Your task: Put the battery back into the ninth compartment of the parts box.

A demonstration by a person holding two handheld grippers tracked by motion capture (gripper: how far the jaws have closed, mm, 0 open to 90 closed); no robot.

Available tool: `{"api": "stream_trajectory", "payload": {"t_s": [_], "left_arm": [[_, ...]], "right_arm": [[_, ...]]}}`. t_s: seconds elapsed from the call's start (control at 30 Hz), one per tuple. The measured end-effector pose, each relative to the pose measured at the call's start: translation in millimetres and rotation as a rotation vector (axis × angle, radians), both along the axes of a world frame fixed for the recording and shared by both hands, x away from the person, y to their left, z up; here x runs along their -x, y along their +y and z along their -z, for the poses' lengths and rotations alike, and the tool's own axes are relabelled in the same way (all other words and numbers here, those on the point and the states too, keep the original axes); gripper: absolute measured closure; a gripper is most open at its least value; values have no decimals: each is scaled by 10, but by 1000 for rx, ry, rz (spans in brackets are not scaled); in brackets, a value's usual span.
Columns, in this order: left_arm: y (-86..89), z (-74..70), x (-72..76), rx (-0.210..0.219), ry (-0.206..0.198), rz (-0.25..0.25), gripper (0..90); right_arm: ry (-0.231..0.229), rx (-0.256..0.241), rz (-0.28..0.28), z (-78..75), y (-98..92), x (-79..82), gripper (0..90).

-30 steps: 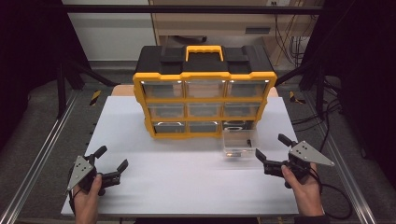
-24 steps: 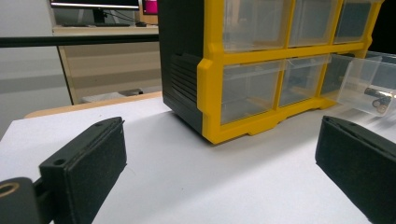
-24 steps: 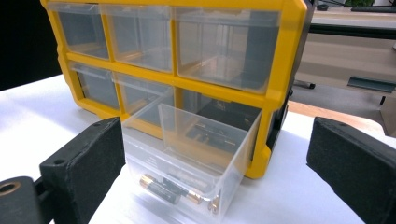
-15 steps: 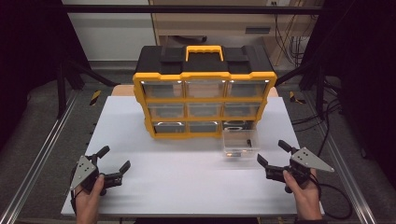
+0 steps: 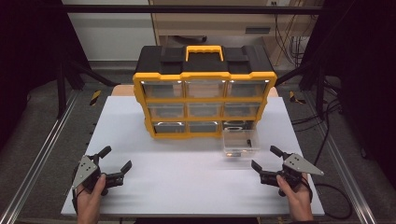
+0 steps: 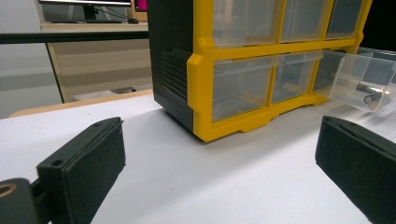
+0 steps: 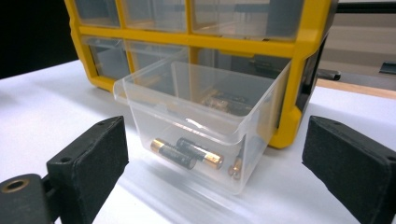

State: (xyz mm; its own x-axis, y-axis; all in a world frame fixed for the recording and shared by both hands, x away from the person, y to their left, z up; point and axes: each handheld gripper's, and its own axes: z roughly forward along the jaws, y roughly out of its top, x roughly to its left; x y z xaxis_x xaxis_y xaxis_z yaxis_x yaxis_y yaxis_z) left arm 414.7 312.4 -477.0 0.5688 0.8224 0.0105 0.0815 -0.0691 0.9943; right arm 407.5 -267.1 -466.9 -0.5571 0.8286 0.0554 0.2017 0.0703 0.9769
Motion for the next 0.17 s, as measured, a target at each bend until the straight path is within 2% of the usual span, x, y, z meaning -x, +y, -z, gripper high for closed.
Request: {"api": "stream_trajectory", "payload": {"t_s": [0.17], "left_arm": [[-9, 3, -3, -5, 4, 1, 13]], "right_arm": [[5, 4, -2, 42, 42, 4, 71]]}}
